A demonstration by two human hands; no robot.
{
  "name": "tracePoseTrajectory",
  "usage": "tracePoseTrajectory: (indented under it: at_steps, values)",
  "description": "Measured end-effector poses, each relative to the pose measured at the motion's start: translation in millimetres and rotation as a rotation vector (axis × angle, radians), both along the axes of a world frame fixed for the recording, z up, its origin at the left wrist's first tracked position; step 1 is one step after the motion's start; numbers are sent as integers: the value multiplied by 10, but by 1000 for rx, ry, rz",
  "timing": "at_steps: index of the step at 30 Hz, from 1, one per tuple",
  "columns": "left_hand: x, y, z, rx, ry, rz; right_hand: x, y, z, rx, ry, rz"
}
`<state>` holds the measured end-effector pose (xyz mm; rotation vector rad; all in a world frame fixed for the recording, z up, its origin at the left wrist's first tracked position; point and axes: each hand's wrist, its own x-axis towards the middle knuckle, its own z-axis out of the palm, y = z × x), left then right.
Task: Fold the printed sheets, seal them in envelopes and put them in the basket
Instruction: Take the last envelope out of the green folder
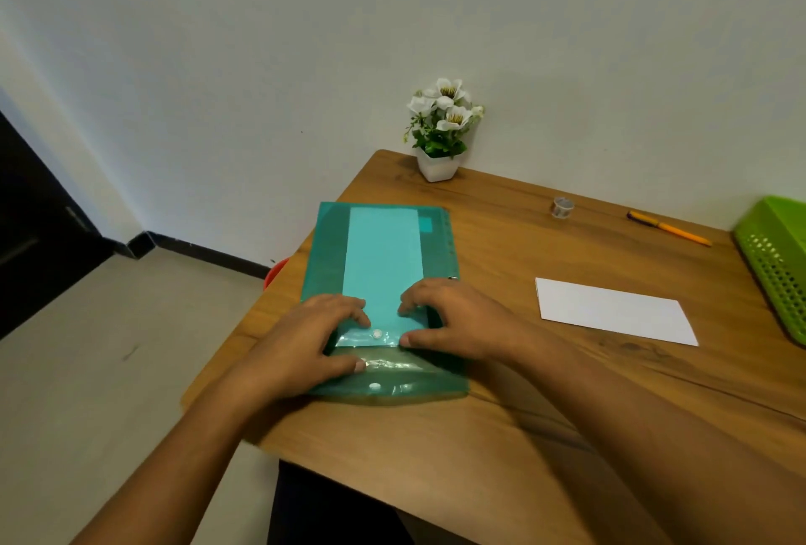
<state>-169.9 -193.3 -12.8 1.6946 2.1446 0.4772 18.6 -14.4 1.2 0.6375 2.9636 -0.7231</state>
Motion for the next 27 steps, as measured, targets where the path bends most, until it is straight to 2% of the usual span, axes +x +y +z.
tracePoseTrajectory:
  at_steps: [8,14,20,24,27]
  values:
    - [65,-29,-190,265,270,21,6,-138,-63,222,23,103]
    - [121,55,-170,319,299,104,13,-234,-108,357,139,222]
    - [131,105,-161,311,318,150,-85,-218,-142,634,-29,242]
    - [107,53,-250,299,241,135,-107,-203,-182,615,3,156]
    - [101,33,-313,266,204,98,-81,-179,-118,460,82,104]
